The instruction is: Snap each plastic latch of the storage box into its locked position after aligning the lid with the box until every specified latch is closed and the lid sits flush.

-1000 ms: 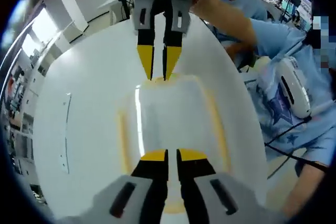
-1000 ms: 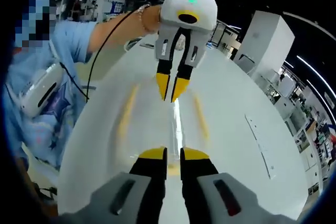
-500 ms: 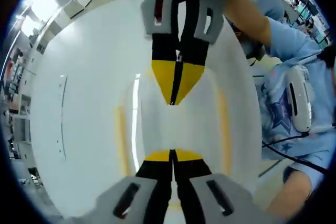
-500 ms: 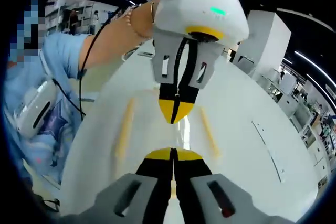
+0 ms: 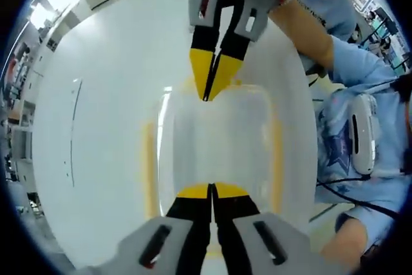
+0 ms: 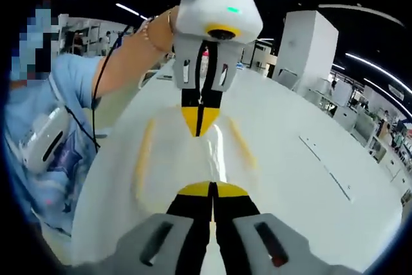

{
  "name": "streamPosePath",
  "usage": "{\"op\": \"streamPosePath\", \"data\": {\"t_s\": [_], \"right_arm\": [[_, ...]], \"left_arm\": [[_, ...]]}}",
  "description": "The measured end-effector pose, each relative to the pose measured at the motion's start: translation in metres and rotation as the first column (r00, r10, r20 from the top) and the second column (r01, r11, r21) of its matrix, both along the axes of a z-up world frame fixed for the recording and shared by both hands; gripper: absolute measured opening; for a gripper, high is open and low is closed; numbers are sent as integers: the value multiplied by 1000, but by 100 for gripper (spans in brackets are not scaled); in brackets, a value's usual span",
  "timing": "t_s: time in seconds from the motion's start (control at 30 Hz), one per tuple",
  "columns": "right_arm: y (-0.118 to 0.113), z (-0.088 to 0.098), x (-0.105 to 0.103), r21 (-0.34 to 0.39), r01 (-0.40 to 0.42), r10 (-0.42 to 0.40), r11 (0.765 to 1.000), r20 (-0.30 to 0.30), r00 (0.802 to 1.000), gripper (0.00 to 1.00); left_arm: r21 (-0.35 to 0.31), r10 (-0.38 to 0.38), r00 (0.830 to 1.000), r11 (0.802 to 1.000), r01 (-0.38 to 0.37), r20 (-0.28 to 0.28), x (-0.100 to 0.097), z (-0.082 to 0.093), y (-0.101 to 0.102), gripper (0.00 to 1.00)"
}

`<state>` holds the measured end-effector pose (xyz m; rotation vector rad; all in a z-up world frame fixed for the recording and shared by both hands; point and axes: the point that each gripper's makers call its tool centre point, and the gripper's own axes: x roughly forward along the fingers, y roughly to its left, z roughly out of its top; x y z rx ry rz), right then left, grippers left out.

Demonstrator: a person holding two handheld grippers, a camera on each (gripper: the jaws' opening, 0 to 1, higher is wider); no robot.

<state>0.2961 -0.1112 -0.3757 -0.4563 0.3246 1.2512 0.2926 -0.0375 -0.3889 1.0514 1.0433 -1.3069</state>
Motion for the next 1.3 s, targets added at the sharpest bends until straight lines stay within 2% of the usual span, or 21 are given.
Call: {"op": "streamPosePath", "data": {"t_s": [0.07, 0.1, 0.13, 0.17, 0.47, 0.73, 1.0, 1.3], "right_arm": [[-5, 2, 0, 50, 17, -16, 999, -6, 1000, 0], [-10, -4, 0, 39, 22, -22, 999, -4, 1000, 0], [-6, 1, -1, 102, 21, -21, 995, -3, 1000, 0], [-8, 0, -2, 123, 16, -14, 992, -10, 1000, 0], [-20, 0, -6, 273, -12, 16, 962, -12, 1000, 0], [-21, -4, -3, 286, -24, 28, 958, -10, 1000, 0], [-23, -18, -3, 268, -36, 47, 963, -35, 998, 0], [-19, -18, -7, 318, -48, 70, 947, -57, 996, 0]], "left_arm": [[12, 17, 1000, 1000, -17, -4, 1, 0, 0, 0], [17, 20, 1000, 1000, -20, -4, 1, 0, -1, 0], [25, 20, 1000, 999, -20, -4, 0, -1, -1, 0], [31, 22, 1000, 999, -22, -3, 0, 0, -1, 0], [37, 21, 1000, 999, -21, -3, 2, 1, 0, 0], [84, 18, 1000, 996, -18, 6, 2, 0, -1, 0], [107, 26, 999, 994, -28, 23, 2, 0, 1, 0], [115, 28, 999, 993, -32, 33, 0, 1, 3, 0]]}}
